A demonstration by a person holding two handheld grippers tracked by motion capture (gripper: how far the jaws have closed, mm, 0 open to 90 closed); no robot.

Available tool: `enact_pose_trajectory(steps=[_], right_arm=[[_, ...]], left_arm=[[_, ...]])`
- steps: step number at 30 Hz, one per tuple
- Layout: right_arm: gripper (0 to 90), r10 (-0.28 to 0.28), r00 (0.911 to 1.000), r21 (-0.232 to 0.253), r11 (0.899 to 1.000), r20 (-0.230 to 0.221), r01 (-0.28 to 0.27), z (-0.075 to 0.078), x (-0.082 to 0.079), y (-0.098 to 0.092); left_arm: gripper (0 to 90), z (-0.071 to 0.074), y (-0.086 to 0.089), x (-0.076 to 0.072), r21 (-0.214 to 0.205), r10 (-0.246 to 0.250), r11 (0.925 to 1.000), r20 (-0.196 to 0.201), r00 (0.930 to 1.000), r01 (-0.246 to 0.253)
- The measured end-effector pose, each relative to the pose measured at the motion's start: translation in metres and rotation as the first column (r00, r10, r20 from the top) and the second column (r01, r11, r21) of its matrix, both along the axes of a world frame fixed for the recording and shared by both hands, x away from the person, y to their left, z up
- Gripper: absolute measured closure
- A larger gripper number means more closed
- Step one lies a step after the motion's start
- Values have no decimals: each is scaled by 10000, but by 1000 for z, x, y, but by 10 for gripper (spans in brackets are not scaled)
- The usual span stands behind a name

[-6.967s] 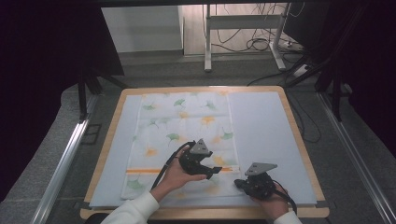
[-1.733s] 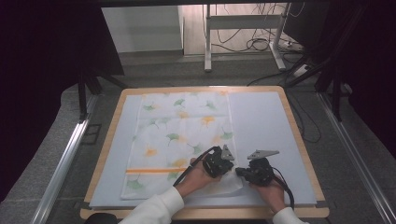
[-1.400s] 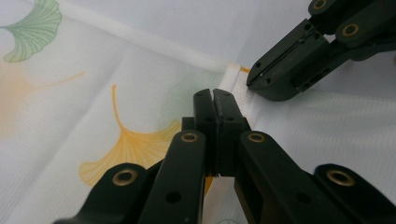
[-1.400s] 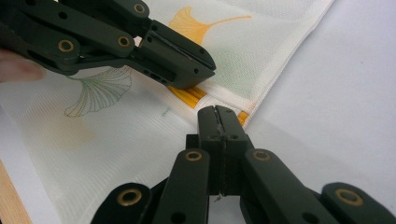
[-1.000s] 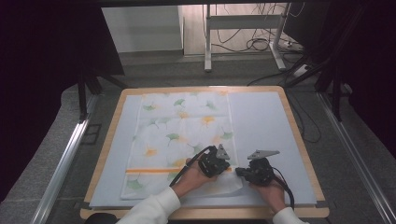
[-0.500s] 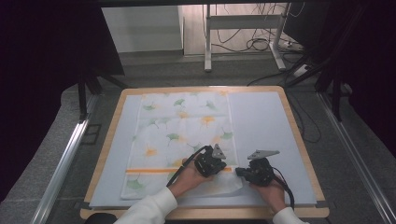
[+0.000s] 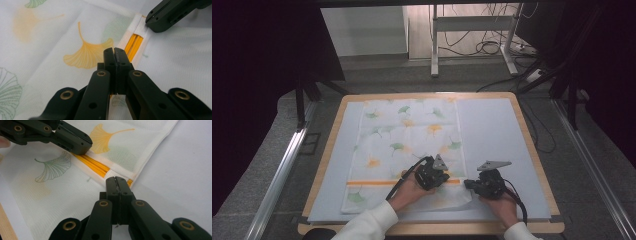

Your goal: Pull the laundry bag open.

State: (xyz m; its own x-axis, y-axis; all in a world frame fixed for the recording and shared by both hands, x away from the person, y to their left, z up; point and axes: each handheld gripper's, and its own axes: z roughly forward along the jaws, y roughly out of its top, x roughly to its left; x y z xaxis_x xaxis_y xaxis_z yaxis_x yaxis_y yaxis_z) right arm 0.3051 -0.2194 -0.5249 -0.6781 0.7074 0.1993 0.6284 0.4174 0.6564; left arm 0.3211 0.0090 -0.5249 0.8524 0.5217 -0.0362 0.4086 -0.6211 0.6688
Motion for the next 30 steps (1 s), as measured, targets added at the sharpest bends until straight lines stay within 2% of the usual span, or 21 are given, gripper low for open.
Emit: enact_pose_trajectory(steps=[14,15,20,30], right_arm=[[896,6,10000,-25,10000,54,-6,0,0,0],[895,6,10000,-28,10000,58,-6,0,0,0],[895,5,10000,-33,10000,65,-5,0,-1,0],[896,31,10000,-38,10000,51,-31,0,0,0]], left_arm=[[900,0,7,1,-51,130,9999,-168,9998,-131],[900,1,9,1,61,86,9999,-146,9999,-85],[900,1,12,0,91,166,9998,-126,9998,-165],[900,1,17,0,29,298,9996,-344,9990,-298]])
